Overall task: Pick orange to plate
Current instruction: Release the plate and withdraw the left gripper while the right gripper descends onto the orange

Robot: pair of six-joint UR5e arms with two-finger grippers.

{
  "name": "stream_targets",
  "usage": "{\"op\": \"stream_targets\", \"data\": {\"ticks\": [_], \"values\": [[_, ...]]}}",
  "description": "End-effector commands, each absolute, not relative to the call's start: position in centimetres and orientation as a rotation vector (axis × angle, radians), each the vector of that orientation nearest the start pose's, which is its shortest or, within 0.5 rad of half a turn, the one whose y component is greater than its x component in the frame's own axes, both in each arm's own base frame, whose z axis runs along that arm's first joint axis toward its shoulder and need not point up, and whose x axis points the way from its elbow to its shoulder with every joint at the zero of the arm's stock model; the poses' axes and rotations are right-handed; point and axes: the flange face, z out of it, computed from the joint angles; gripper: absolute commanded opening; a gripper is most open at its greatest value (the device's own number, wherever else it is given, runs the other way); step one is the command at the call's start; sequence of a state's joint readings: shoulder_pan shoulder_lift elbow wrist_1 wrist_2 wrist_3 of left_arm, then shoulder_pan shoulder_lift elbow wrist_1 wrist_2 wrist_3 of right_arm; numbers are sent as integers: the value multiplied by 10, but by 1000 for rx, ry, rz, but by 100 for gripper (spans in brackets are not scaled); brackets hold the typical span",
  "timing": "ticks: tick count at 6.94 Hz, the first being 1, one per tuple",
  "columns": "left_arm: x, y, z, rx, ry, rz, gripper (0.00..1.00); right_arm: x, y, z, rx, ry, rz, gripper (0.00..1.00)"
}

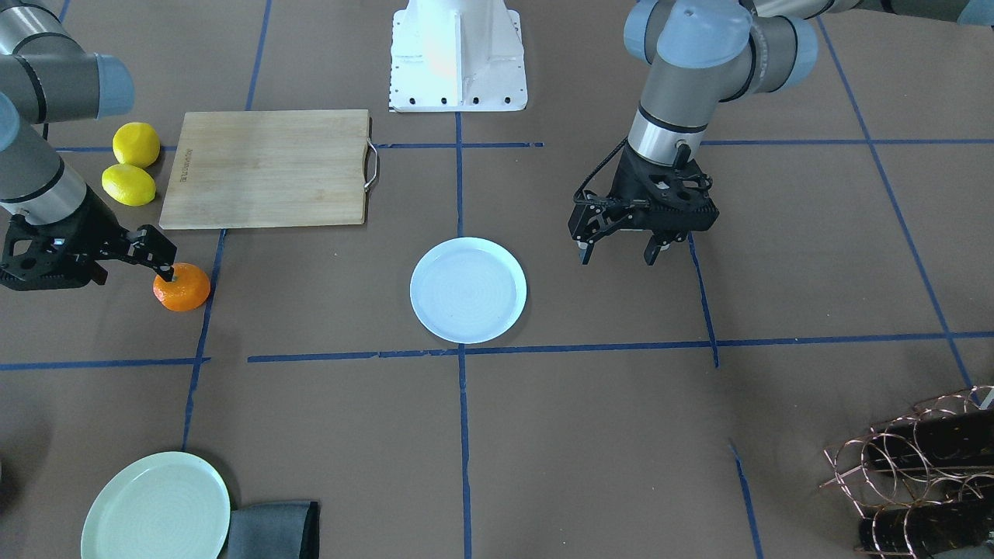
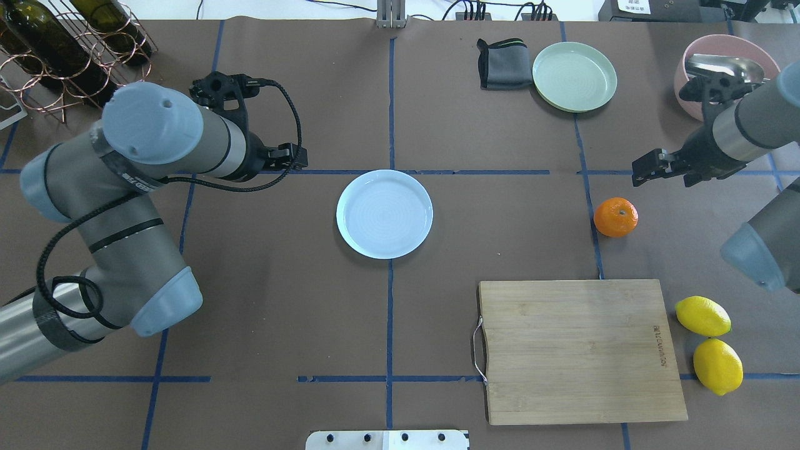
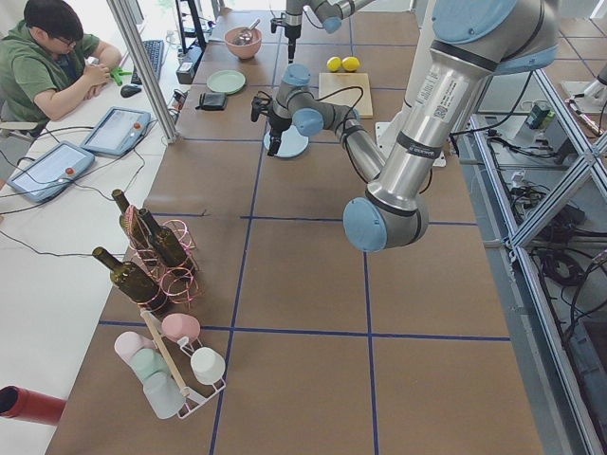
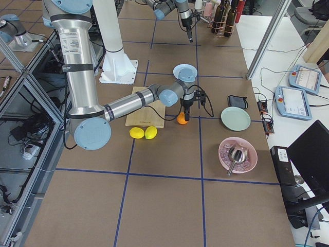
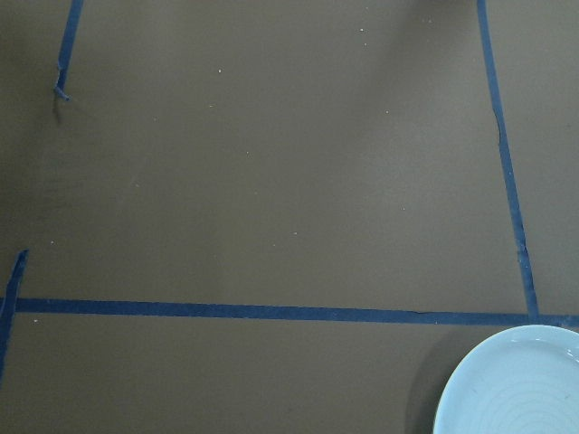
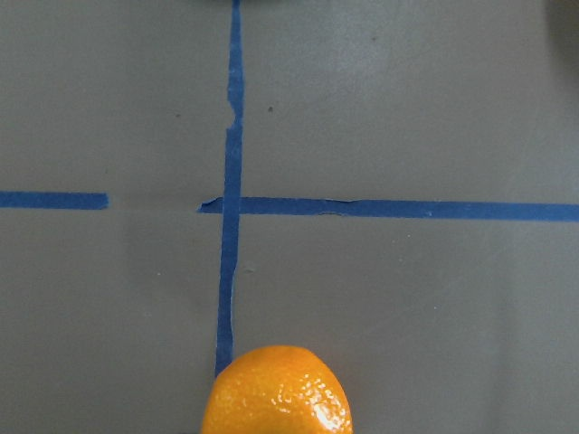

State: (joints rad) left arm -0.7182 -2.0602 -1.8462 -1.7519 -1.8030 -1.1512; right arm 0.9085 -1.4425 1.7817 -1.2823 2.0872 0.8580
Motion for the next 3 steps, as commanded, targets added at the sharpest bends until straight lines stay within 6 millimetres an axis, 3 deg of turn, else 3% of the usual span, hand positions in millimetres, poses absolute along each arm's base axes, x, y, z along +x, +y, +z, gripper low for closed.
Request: {"op": "stream_targets", "data": {"ticks": [1, 3], "values": [[388, -493, 240, 325, 911, -183, 100, -297, -483, 468, 89, -781, -8, 100], [370, -496, 243, 335, 914, -211, 100, -314, -490, 473, 90, -759, -15, 100]]}}
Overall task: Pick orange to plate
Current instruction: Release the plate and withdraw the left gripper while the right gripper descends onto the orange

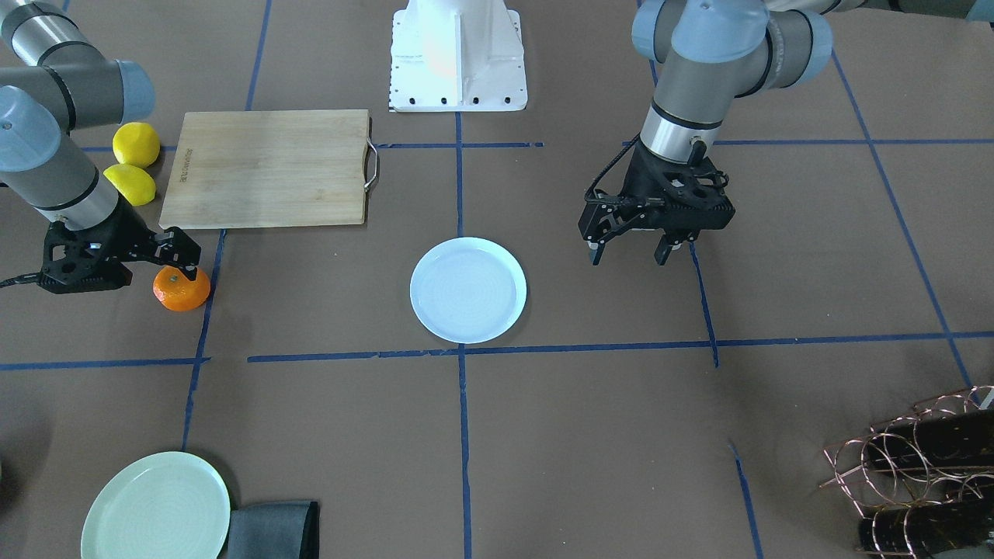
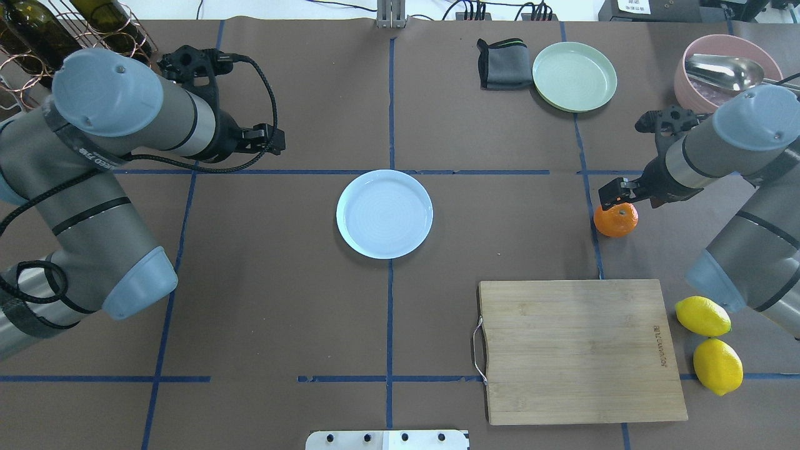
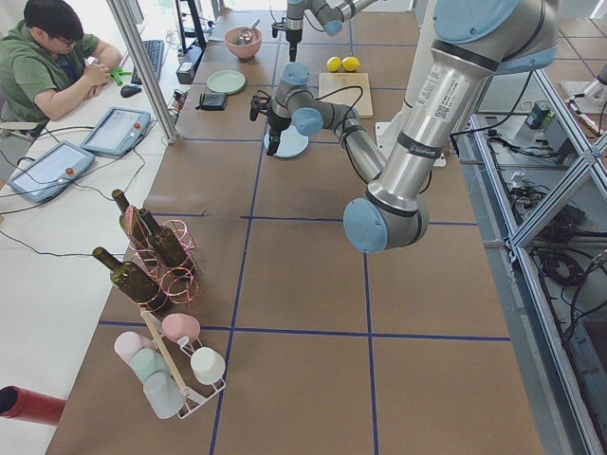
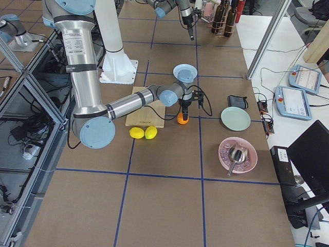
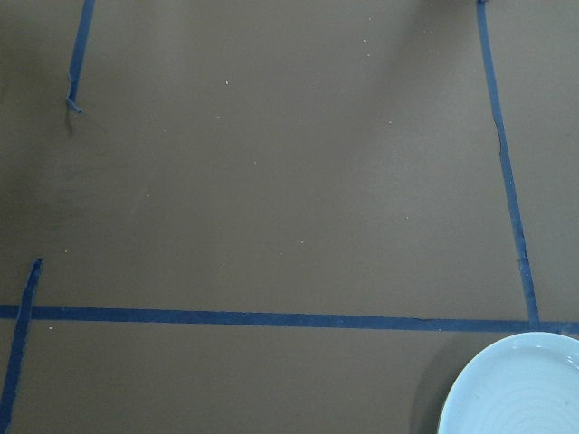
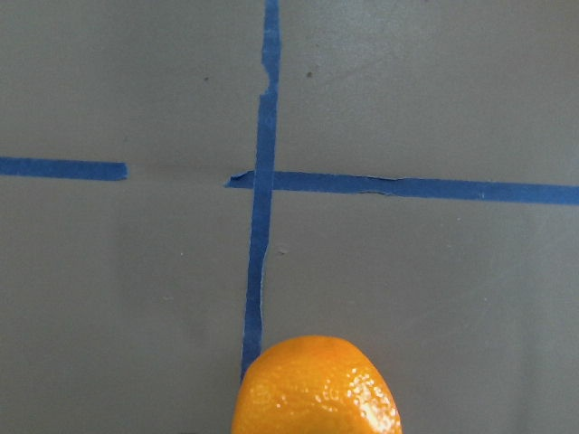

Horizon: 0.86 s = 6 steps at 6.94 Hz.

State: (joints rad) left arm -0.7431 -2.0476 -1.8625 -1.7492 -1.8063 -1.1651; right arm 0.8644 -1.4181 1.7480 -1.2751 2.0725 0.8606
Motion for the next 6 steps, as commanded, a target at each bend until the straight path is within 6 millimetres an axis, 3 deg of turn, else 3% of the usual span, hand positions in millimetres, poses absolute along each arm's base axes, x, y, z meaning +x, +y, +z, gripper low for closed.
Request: {"op": "stream_targets", "data": {"ticks": [1, 4, 6], "values": [[368, -497, 245, 334, 910, -215, 100, -317, -489, 478, 82, -750, -17, 100], [368, -496, 253, 327, 900, -216, 100, -326, -486, 491, 60, -734, -26, 100], [369, -496, 255, 324, 896, -216, 100, -331, -486, 487, 59, -738, -33, 100]]}}
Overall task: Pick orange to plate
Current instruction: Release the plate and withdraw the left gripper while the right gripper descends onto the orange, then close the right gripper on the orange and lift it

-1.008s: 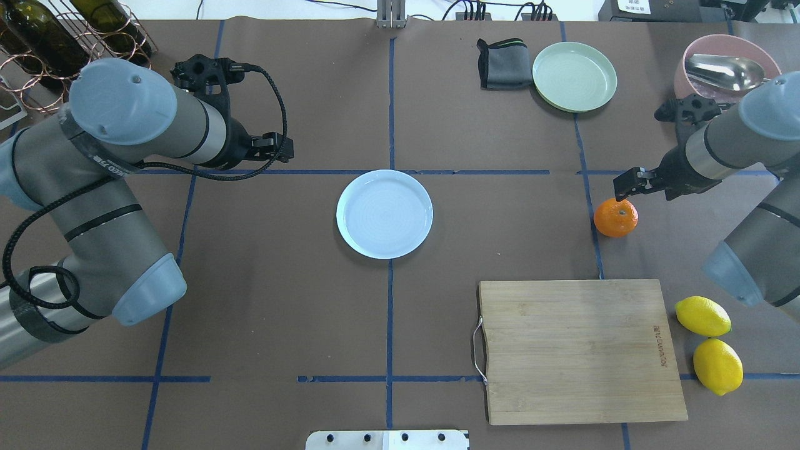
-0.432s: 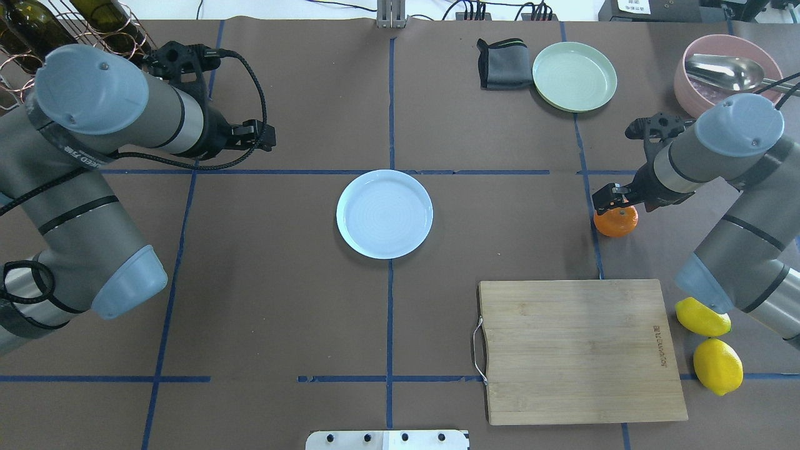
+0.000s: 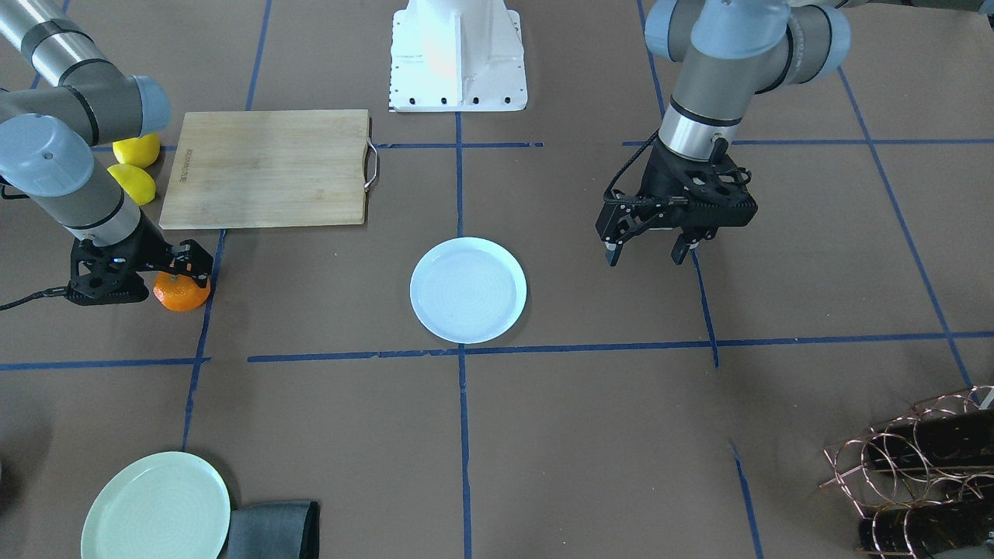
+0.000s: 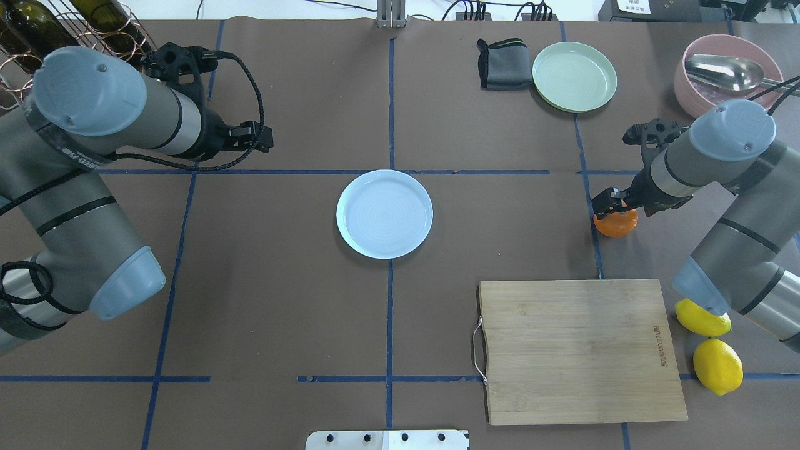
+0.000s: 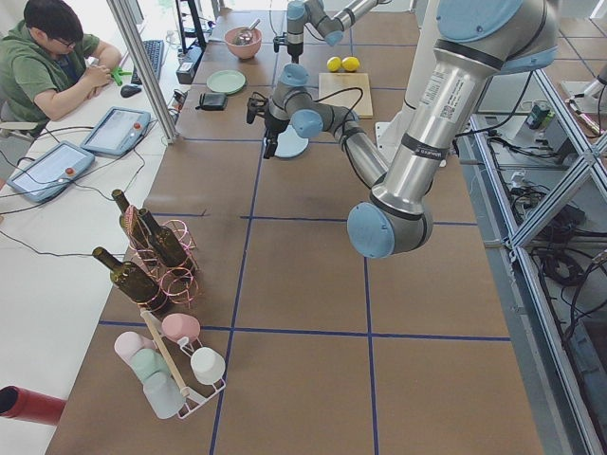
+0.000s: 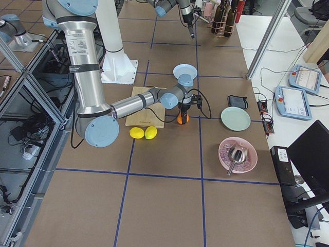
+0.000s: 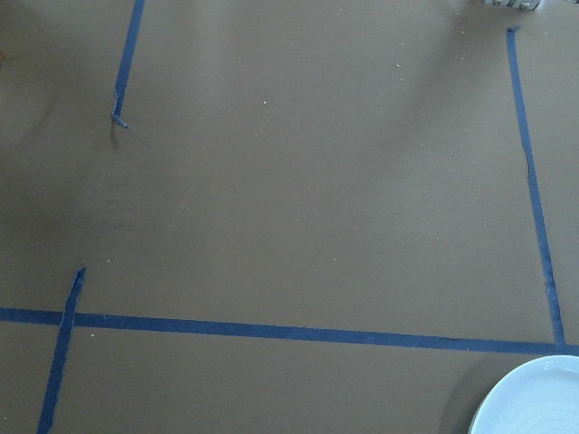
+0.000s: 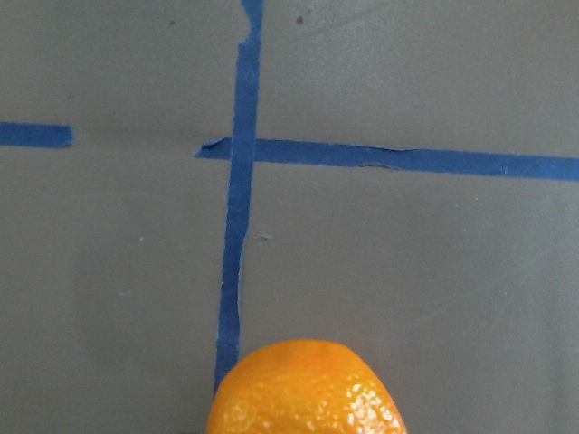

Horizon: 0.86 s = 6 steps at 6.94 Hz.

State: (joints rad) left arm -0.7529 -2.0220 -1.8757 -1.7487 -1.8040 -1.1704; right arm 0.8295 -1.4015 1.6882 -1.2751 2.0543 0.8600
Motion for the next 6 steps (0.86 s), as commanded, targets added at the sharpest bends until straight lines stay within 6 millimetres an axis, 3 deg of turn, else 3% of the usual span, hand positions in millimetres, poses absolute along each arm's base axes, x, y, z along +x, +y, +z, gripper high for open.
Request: {"op": "stream_targets", "data": {"ticks": [1, 2, 3, 4, 5, 6], "values": [[371, -497, 257, 321, 891, -214, 100, -335, -485, 486, 58, -741, -37, 100], [371, -497, 257, 320, 892, -212, 100, -335, -485, 485, 59, -741, -38, 98], [373, -496, 258, 318, 890, -207, 100, -335, -486, 485, 60, -741, -40, 81], [374, -494, 262, 309, 884, -201, 100, -335, -486, 487, 64, -739, -53, 30], [372, -495, 263, 309, 883, -200, 100, -335, -486, 481, 73, -747, -57, 0], [368, -497, 265, 309, 876, -204, 100, -334, -487, 452, 101, -786, -66, 0]]}}
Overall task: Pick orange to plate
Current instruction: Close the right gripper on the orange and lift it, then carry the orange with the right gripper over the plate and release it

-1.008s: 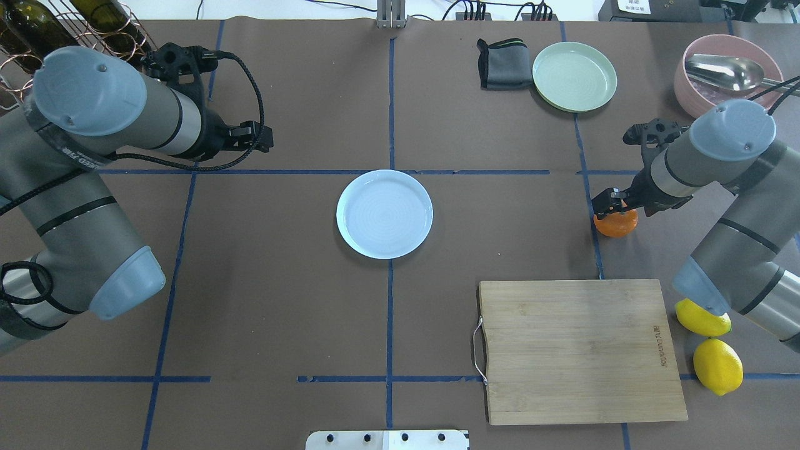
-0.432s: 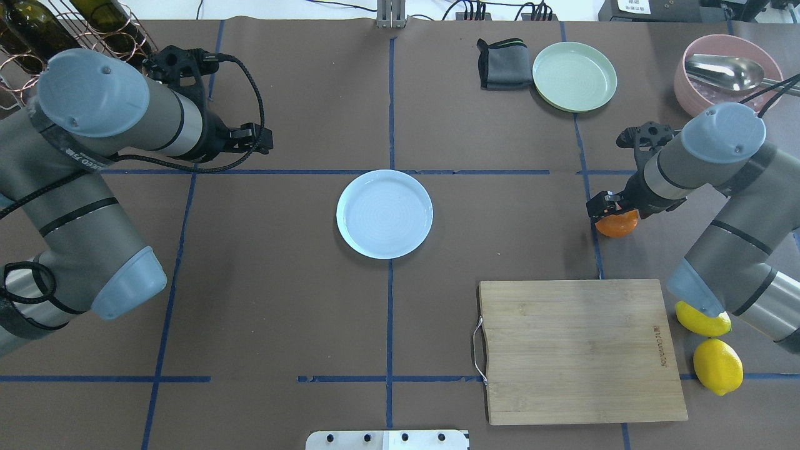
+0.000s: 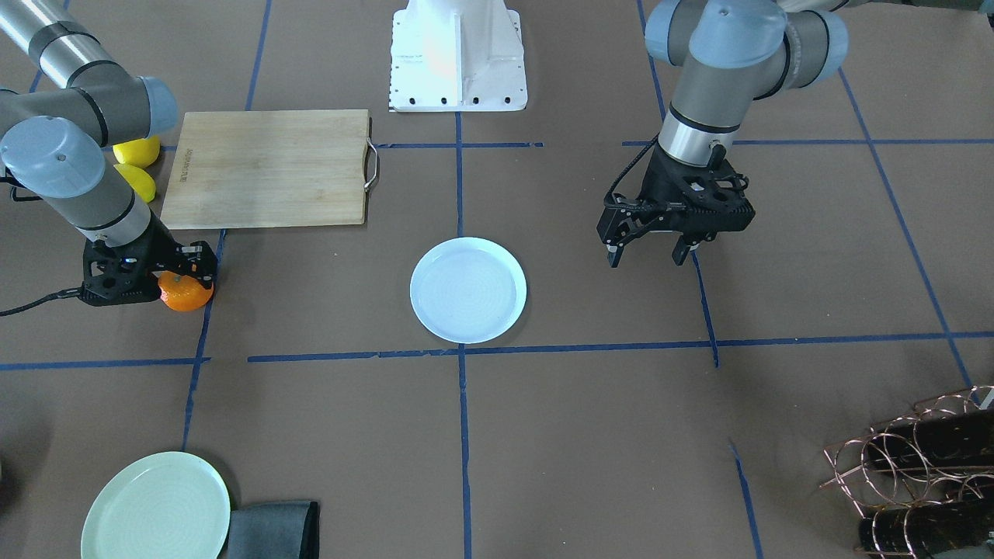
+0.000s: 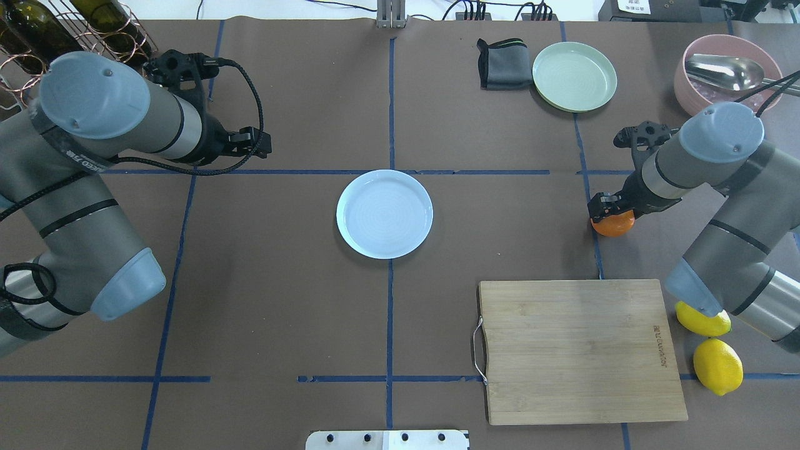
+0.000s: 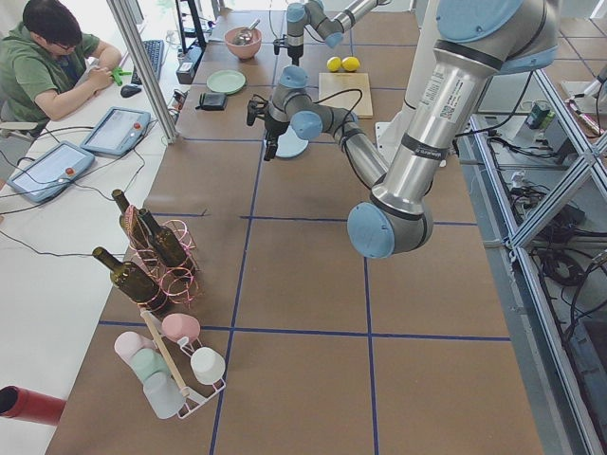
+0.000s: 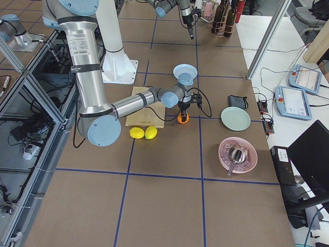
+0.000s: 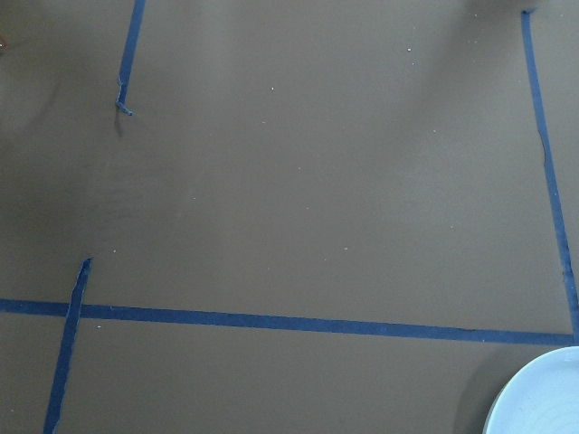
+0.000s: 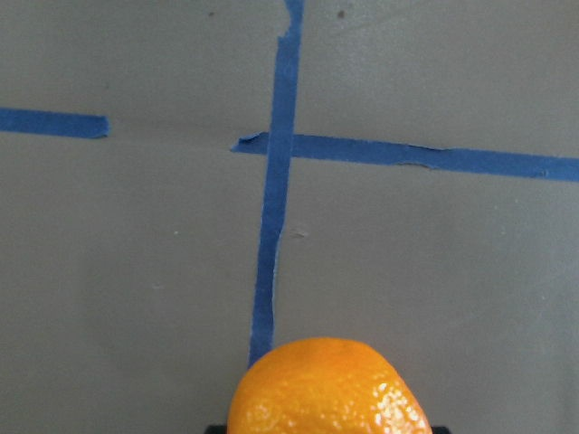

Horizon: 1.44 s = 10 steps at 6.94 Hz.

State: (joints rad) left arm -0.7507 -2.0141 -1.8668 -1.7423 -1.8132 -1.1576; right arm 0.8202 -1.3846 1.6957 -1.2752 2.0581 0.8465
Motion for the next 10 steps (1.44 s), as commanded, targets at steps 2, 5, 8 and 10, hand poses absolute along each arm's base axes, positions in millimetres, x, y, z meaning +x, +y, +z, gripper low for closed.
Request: {"op": "stream_targets", "data": {"ticks": [2, 5, 8, 10], "values": [[342, -507, 282, 323, 800, -118, 100, -342, -506, 376, 125, -863, -68, 0], [268, -534, 322, 284, 689, 47, 100, -419, -507, 254, 89, -935, -33, 0], [166, -550, 385, 291, 625, 135, 100, -549, -496, 195, 121, -883, -8, 0], [141, -549, 405, 283, 615, 156, 100, -611, -489, 192, 150, -867, -26, 0]]}}
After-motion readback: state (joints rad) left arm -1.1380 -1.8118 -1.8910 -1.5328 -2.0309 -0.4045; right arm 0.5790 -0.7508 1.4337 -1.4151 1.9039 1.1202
